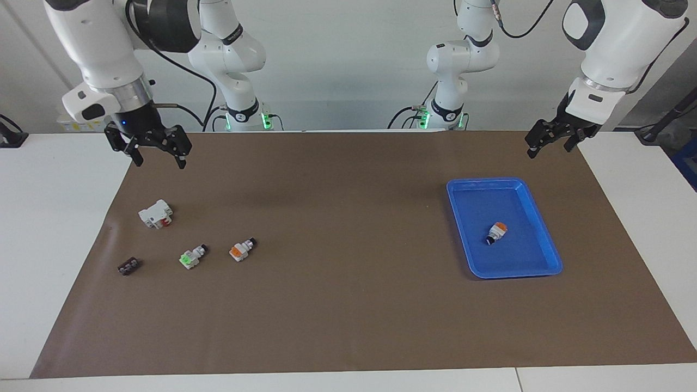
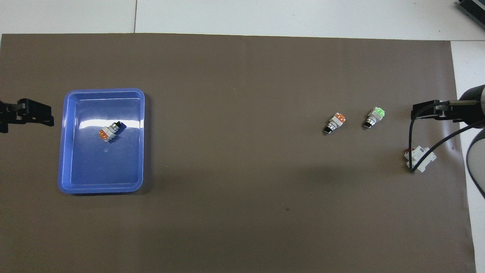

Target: Turn and place switch with both arms

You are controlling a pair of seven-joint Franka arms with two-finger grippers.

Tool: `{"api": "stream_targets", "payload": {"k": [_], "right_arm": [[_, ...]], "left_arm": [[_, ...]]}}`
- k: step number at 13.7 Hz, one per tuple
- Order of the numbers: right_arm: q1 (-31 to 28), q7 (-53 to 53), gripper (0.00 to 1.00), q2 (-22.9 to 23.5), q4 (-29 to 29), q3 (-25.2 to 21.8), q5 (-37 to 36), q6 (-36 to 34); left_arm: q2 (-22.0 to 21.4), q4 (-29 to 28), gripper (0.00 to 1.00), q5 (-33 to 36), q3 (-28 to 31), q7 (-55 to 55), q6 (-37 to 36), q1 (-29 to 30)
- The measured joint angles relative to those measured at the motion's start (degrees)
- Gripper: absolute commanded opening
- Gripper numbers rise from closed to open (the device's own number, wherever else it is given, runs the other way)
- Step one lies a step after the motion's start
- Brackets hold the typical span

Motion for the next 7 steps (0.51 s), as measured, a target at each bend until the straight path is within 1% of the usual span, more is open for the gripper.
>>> {"api": "stream_targets", "payload": {"k": [2, 5, 7], "right_arm": [[-1.3, 2.65, 1.0, 3.69, -2.95, -0.07, 0.0, 7.35], [-1.92, 9.88, 1.0, 12.84, -3.91, -0.09, 0.0, 17.24], [-1.91, 14.1, 1.0, 18.24, -4.06, -0.04, 0.0, 21.76]], "left_arm": [[0.0, 0.0, 1.0, 0.0, 0.0, 0.0, 0.0, 0.0], [0.0, 0.0, 1.0, 0.0, 0.0, 0.0, 0.0, 0.0], [0.0, 0.0, 1.0, 0.0, 0.0, 0.0, 0.0, 0.0]]}}
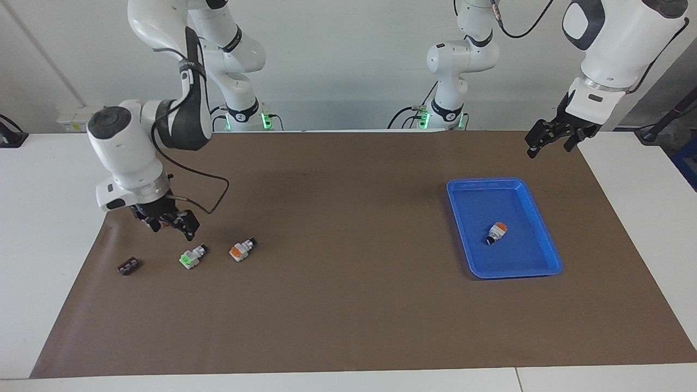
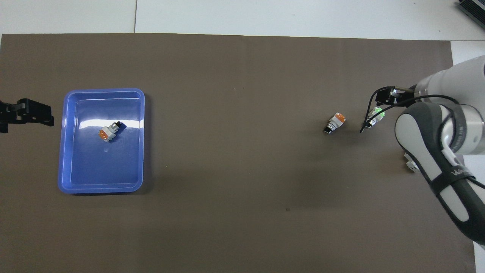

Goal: Turn and place switch with both arms
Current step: 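Reach the right gripper down and grasp the green-topped switch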

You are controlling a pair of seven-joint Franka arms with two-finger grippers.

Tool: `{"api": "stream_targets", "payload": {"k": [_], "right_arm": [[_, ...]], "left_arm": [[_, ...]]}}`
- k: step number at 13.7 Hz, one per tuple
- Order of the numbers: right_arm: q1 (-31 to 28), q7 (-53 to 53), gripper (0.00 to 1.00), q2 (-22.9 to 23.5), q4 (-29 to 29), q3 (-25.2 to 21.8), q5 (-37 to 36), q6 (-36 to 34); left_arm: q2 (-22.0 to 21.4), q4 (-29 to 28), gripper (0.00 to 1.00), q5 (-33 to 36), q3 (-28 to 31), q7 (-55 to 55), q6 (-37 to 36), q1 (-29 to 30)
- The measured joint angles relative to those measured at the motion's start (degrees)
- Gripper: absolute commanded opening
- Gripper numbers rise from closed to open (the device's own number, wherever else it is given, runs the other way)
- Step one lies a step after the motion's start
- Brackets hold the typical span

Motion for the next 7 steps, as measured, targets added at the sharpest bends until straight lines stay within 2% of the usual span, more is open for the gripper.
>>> {"api": "stream_targets", "payload": {"k": [2, 7], "right_arm": [[0.0, 2.6, 1.0, 2.7, -1.14, 0.0, 0.0, 3.42], [-0.54, 6.13, 1.0, 5.13, -3.95, -0.06, 0.0, 8.62]], "left_arm": [[0.0, 0.0, 1.0, 0.0, 0.0, 0.0, 0.0, 0.0], [0.0, 0.0, 1.0, 0.0, 0.0, 0.0, 0.0, 0.0]]}}
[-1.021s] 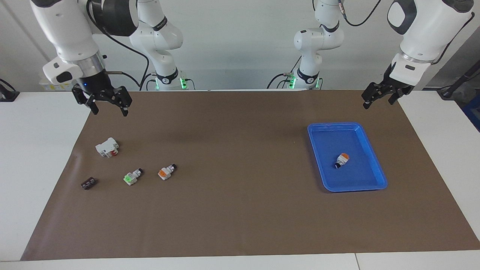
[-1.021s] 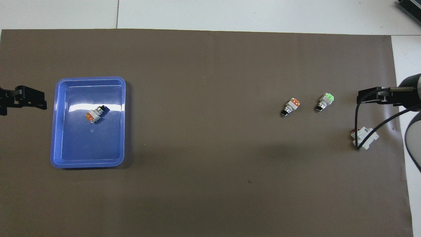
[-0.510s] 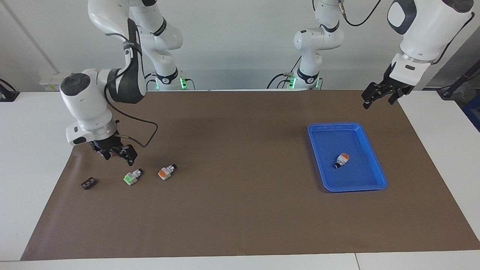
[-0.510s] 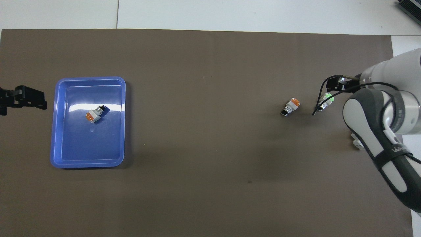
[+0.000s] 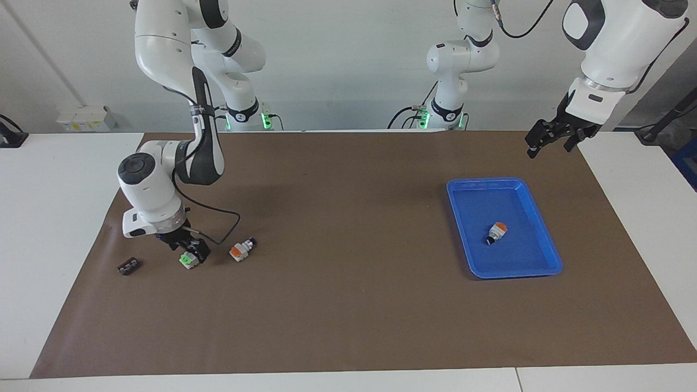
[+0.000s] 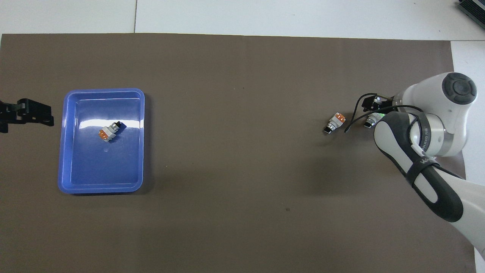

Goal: Turn and place switch with both arms
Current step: 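Reach the right gripper down and grasp the green-topped switch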

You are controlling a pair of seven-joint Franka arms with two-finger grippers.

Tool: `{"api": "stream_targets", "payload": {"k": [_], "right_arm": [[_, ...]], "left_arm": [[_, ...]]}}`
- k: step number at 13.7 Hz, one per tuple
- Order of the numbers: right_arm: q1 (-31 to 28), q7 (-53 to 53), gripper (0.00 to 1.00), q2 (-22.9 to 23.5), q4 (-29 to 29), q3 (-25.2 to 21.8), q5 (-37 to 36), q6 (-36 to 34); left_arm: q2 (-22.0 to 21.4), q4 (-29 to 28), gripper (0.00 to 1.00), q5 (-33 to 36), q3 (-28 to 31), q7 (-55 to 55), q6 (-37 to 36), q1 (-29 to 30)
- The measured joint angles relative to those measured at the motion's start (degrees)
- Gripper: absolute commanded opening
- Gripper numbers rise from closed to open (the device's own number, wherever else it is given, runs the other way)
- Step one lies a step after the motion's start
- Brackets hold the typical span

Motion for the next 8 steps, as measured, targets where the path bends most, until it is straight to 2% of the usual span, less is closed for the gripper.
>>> {"api": "stream_targets", "payload": {"k": [3, 4, 5, 6, 8], "right_arm": [[-0.3, 0.8, 1.0, 1.58, -0.13, -0.01, 0.0, 2.49], [-0.37, 1.27, 0.95, 2.01, -0.13, -0.01, 0.0, 2.73], [-0.44, 1.44, 0.76, 2.21, -0.13, -0.01, 0.0, 2.75], [-0.5, 1.51, 0.03, 2.24, -0.12, -0.01, 0.0, 2.75], [-0.56, 1.51, 0.0, 2.23, -0.09, -0.01, 0.0, 2.75]], "left_arm": [[-0.01, 0.0, 1.0, 0.0, 0.0, 0.0, 0.0, 0.0], [-0.01, 0.0, 1.0, 0.0, 0.0, 0.0, 0.0, 0.0], [-0.01, 0.0, 1.0, 0.0, 0.0, 0.0, 0.0, 0.0], [-0.01, 0.0, 1.0, 0.0, 0.0, 0.0, 0.0, 0.0], [-0.02, 0.0, 1.0, 0.0, 0.0, 0.0, 0.0, 0.0]]}}
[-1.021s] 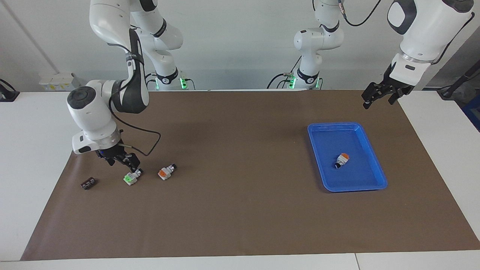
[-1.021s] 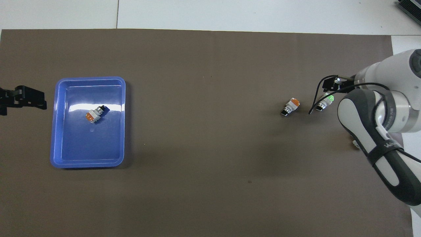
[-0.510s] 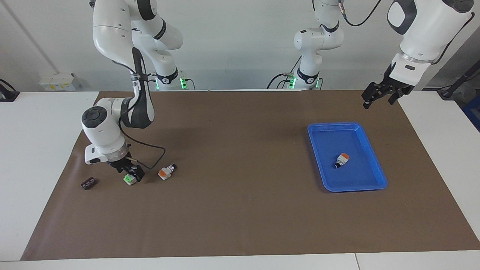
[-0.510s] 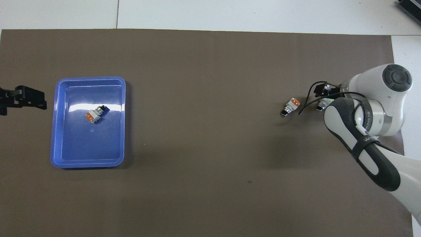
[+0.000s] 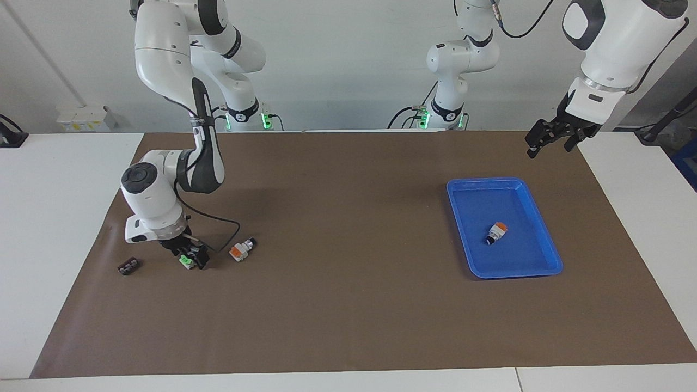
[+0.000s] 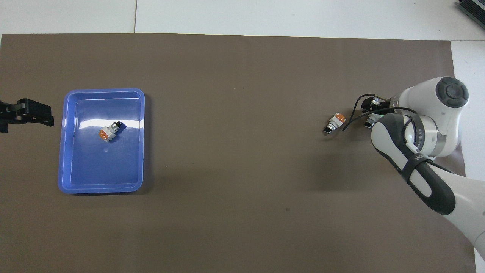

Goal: Turn and place switch with both arms
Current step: 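Reach the right gripper down and grasp the green-topped switch, then lift the switch with the right gripper while the left gripper reaches over the tray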

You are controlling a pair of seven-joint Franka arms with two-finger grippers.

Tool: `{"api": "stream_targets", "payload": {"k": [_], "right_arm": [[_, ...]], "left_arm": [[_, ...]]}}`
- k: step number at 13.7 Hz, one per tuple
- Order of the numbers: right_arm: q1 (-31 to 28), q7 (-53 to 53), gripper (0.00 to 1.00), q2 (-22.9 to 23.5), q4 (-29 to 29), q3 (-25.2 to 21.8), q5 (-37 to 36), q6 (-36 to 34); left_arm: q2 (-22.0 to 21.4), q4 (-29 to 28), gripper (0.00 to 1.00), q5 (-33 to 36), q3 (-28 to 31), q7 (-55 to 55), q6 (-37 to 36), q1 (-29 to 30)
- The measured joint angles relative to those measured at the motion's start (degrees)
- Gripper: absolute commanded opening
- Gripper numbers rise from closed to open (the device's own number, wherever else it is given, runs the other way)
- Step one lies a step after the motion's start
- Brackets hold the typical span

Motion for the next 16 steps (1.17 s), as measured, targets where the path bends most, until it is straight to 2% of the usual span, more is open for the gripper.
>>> {"api": "stream_targets", "payload": {"k": [5, 9, 12, 16], "right_arm": [[-0.78, 0.03, 0.0, -0.09, 0.85, 0.0, 0.02, -1.51], [-0.22, 3.38, 0.0, -1.54, 8.45, 0.9, 5.16, -15.76], [1.19, 14.3, 0.0, -6.78, 11.17, 3.85, 10.02, -26.13], [2.18, 35.69, 0.0, -11.0, 13.13, 10.3, 21.27, -31.13]], "left_arm": [[0.0, 0.0, 1.0, 0.0, 0.0, 0.0, 0.0, 0.0], [0.0, 0.0, 1.0, 0.0, 0.0, 0.0, 0.0, 0.0], [-0.01, 0.0, 1.0, 0.0, 0.0, 0.0, 0.0, 0.0], [-0.01, 0.0, 1.0, 0.0, 0.0, 0.0, 0.0, 0.0]]}}
